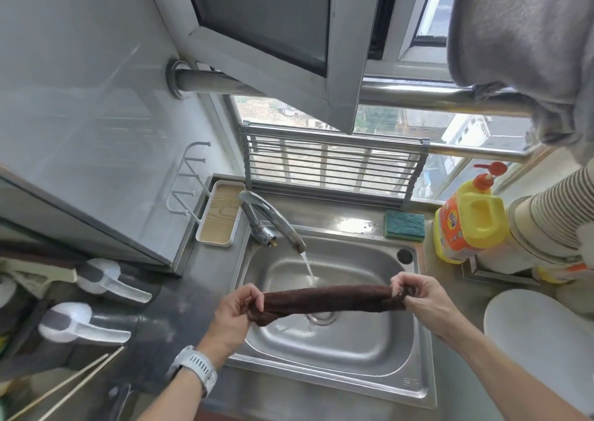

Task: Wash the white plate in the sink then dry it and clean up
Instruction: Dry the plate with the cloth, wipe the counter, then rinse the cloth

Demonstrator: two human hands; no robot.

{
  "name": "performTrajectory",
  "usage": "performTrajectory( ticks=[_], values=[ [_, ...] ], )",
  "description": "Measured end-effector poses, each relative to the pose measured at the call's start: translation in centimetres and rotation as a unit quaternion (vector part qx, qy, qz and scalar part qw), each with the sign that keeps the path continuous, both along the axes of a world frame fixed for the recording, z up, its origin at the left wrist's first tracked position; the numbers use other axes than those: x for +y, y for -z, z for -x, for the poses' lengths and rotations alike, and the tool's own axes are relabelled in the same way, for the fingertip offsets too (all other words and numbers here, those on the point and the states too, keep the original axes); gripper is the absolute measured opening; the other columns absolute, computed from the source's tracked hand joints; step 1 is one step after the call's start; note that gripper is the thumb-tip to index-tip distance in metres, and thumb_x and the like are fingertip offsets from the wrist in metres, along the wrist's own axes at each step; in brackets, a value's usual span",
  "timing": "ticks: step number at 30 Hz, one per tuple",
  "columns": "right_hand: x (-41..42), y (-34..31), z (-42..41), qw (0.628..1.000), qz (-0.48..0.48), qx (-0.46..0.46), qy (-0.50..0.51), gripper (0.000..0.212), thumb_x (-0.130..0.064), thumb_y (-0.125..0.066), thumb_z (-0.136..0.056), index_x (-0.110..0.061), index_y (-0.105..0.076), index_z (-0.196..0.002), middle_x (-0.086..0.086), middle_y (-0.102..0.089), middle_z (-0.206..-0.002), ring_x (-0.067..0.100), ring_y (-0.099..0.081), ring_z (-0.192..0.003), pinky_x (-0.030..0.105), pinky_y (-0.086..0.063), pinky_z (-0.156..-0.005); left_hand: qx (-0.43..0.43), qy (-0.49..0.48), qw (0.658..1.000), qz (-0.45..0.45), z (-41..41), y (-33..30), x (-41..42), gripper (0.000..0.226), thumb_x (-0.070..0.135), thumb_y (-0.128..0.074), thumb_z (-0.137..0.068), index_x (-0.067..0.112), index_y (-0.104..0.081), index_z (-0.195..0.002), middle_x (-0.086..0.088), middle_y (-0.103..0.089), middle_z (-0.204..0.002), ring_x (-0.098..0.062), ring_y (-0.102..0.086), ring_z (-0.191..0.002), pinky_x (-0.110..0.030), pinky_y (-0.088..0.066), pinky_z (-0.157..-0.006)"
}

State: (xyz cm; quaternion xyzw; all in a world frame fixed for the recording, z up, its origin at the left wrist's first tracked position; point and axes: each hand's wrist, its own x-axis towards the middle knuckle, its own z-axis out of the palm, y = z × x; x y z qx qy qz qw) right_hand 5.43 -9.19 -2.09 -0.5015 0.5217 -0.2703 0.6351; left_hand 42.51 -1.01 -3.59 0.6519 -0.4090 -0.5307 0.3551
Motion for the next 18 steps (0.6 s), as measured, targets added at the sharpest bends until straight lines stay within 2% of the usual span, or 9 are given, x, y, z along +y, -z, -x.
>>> performTrajectory(
  ticks=[3,5,7,9,10,12,13,15,18],
  values=[
    [0.3,0.7,-0.3,0.999,-0.038,0.001,-0.018,0.034,0.022,-0.042,-0.083,-0.008,-0.057,-0.073,0.008,-0.069,-0.088,0.021,-0.065,-0.086,0.033,-0.055,-0.079,-0.025,0.037,0.999,-0.018,-0.1,0.0,0.3,0.058,-0.028,-0.057,-0.086,0.027,-0.063,-0.066,-0.003,-0.07,-0.076,-0.016,-0.067,-0.078,-0.031,-0.057,-0.072],
    [0.4,1.0,-0.3,0.994,-0.102,-0.023,-0.012,0.039,0.02,-0.032,-0.088,-0.011,-0.053,-0.077,0.003,-0.058,-0.076,0.016,-0.06,-0.074,0.038,-0.058,-0.074,-0.045,0.057,0.997,-0.034,-0.1,-0.4,0.3,0.057,-0.025,-0.057,-0.082,0.029,-0.067,-0.067,-0.001,-0.071,-0.075,-0.013,-0.066,-0.075,-0.03,-0.055,-0.074],
    [0.2,0.7,-0.5,0.981,-0.178,-0.073,0.002,0.027,0.009,-0.037,-0.09,-0.012,-0.051,-0.082,0.008,-0.049,-0.076,0.02,-0.057,-0.068,0.044,-0.055,-0.073,-0.036,0.07,0.996,-0.051,-0.1,-1.3,0.4,0.041,-0.015,-0.056,-0.077,0.02,-0.078,-0.075,-0.006,-0.078,-0.089,-0.027,-0.073,-0.089,-0.04,-0.058,-0.087],
    [-0.1,-1.0,-0.9,0.963,-0.242,-0.113,0.032,0.004,-0.01,-0.051,-0.081,-0.011,-0.052,-0.084,0.012,-0.051,-0.079,0.026,-0.06,-0.069,0.041,-0.052,-0.072,0.007,0.058,0.996,-0.072,-0.2,-2.6,0.5,0.032,0.001,-0.055,-0.07,0.007,-0.083,-0.084,-0.012,-0.078,-0.104,-0.034,-0.072,-0.104,-0.04,-0.059,-0.093],
    [-0.4,-2.2,-1.2,0.961,-0.249,-0.116,0.042,0.012,-0.019,-0.057,-0.077,-0.011,-0.054,-0.084,0.012,-0.054,-0.078,0.027,-0.061,-0.071,0.04,-0.052,-0.072,0.043,0.046,0.995,-0.083,-0.4,-3.4,0.5,0.033,0.007,-0.056,-0.071,0.001,-0.083,-0.088,-0.013,-0.077,-0.107,-0.033,-0.072,-0.107,-0.039,-0.06,-0.092],
    [-0.9,-5.5,-2.1,0.975,-0.202,-0.089,0.016,0.025,-0.033,-0.067,-0.077,-0.01,-0.057,-0.084,0.009,-0.058,-0.076,0.023,-0.061,-0.072,0.035,-0.052,-0.068,0.073,0.033,0.995,-0.067,-0.9,-5.8,0.9,0.023,0.016,-0.068,-0.086,0.0,-0.083,-0.094,-0.008,-0.076,-0.109,-0.029,-0.072,-0.106,-0.037,-0.06,-0.089],
    [-1.3,-7.3,-2.6,0.989,-0.141,-0.047,-0.01,0.027,-0.031,-0.072,-0.079,-0.01,-0.057,-0.085,0.009,-0.06,-0.078,0.022,-0.061,-0.073,0.032,-0.052,-0.066,0.066,0.029,0.997,-0.042,-1.4,-7.3,1.2,0.019,0.017,-0.074,-0.089,0.002,-0.084,-0.095,-0.005,-0.076,-0.109,-0.027,-0.073,-0.105,-0.034,-0.059,-0.088],
    [-2.6,-11.1,-4.3,0.999,-0.013,0.011,-0.038,0.015,-0.012,-0.075,-0.084,-0.014,-0.063,-0.093,0.014,-0.066,-0.086,0.023,-0.064,-0.079,0.035,-0.053,-0.071,0.045,0.008,0.999,0.014,-2.8,-10.1,1.5,0.012,0.008,-0.078,-0.086,0.006,-0.085,-0.095,-0.004,-0.077,-0.11,-0.023,-0.073,-0.104,-0.031,-0.059,-0.089],
    [-5.9,-15.9,-8.0,0.997,0.071,-0.041,-0.004,0.037,0.013,-0.065,-0.083,-0.016,-0.067,-0.107,0.015,-0.071,-0.087,0.022,-0.066,-0.08,0.036,-0.053,-0.073,0.068,-0.069,0.992,0.075,-4.9,-14.2,1.0,0.018,-0.001,-0.072,-0.079,0.003,-0.084,-0.092,-0.006,-0.079,-0.111,-0.018,-0.074,-0.104,-0.024,-0.061,-0.088]
  ],
)
